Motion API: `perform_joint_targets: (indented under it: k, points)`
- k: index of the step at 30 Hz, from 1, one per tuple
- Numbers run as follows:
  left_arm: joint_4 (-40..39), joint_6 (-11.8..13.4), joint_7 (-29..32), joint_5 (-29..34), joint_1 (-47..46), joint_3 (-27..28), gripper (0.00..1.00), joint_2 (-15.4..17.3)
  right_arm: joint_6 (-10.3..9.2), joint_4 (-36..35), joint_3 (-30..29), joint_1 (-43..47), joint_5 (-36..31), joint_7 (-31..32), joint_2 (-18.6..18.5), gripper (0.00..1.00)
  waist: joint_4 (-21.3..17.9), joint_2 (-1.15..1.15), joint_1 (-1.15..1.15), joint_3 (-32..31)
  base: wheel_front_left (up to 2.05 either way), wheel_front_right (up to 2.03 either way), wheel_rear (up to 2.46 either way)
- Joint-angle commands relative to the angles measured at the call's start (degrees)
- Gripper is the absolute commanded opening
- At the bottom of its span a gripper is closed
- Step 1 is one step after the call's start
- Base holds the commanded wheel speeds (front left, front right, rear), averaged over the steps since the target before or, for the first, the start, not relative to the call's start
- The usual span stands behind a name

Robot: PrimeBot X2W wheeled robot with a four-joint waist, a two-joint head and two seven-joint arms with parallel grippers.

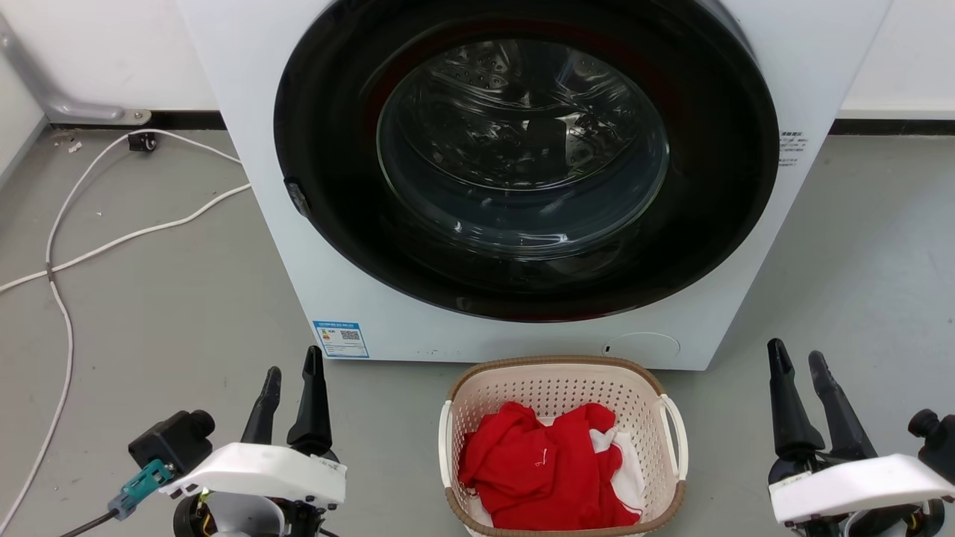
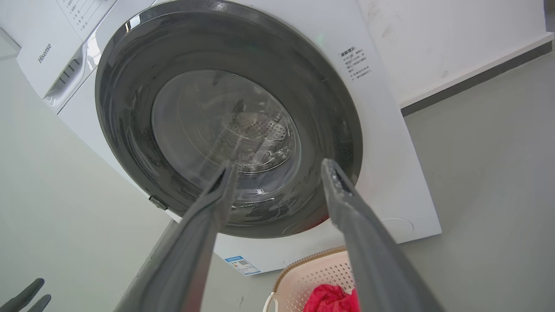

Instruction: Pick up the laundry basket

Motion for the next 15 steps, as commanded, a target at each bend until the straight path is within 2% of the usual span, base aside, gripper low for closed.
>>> perform_joint_targets:
  k: [1, 15]
  points:
    - [-1.09, 0.45, -0.66, 2.03, 0.00, -0.45, 1.00, 0.41, 0.02, -1.19, 0.11, 0.12, -2.19, -0.66, -0.09, 1.00, -0.01, 0.00, 0.00, 0.02, 0.00, 0.00, 0.00]
    - [-2.39, 3.34, -2.93, 11.84, 0.40, -3.82, 1.00, 1.58, 0.01, -3.35, 0.40, 1.45, -11.95, -2.94, -0.09, 1.00, -0.06, 0.00, 0.00, 0.07, 0.00, 0.00, 0.00]
